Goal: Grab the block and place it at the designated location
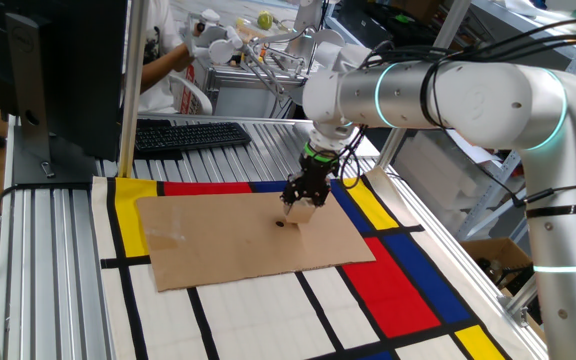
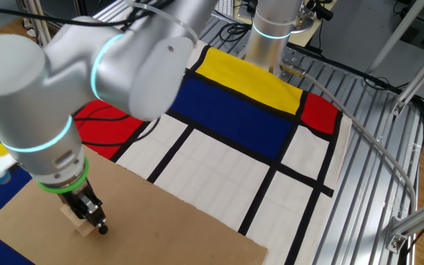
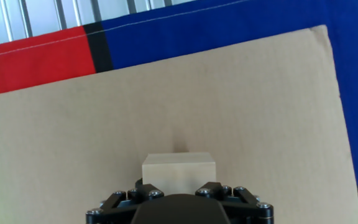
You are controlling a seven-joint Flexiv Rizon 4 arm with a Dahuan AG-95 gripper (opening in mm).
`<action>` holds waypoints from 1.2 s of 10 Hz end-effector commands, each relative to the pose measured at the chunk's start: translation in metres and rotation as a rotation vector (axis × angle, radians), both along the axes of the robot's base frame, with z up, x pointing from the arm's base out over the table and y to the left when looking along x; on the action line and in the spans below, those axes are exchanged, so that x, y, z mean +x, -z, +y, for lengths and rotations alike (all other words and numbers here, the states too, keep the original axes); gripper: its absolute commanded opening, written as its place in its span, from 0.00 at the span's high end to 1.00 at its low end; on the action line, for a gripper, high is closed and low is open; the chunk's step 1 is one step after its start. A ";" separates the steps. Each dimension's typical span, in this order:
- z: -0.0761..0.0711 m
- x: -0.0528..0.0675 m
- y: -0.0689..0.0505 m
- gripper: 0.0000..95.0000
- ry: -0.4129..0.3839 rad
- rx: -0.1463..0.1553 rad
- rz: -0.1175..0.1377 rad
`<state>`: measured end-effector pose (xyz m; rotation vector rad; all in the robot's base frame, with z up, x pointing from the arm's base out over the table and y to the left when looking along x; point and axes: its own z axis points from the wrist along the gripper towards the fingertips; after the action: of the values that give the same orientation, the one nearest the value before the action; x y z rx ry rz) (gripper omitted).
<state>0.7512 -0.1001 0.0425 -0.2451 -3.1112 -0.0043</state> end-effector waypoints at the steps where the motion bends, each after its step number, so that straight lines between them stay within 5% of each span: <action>1: -0.001 -0.002 0.000 1.00 -0.035 -0.013 -0.006; 12: -0.001 -0.002 0.000 1.00 -0.149 0.012 -0.034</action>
<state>0.7451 -0.1007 0.0440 -0.0140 -3.1577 -0.0236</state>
